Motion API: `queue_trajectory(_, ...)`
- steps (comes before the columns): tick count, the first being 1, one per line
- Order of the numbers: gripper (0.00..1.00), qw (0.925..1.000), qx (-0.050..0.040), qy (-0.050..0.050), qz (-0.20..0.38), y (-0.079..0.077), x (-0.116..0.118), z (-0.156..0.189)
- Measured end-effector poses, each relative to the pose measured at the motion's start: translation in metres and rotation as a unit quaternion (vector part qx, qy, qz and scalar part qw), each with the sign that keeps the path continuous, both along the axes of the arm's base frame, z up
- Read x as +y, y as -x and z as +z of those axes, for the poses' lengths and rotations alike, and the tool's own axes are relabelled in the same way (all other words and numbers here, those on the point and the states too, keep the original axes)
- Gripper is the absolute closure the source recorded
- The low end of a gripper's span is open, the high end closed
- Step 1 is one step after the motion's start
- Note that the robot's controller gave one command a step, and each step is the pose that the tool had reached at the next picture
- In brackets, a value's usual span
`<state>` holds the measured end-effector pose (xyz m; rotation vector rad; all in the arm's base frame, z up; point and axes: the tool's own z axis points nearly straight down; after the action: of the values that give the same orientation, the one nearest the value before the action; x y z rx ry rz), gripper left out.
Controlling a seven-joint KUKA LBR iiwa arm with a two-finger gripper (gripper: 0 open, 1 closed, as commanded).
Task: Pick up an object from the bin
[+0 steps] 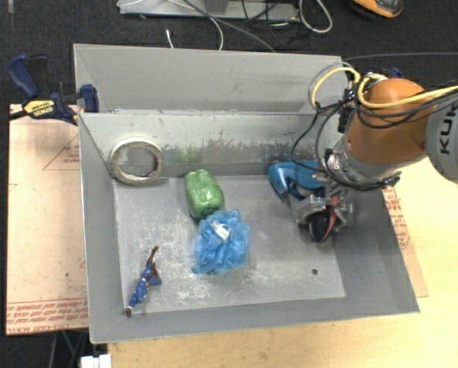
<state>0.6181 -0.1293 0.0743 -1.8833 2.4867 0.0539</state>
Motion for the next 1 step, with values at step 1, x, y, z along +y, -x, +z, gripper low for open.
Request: queue_trajectory(1, 1.00, 1.0000, -0.0001, 0.000, 0.000, 0.0000, 0.0000, 0.0000)
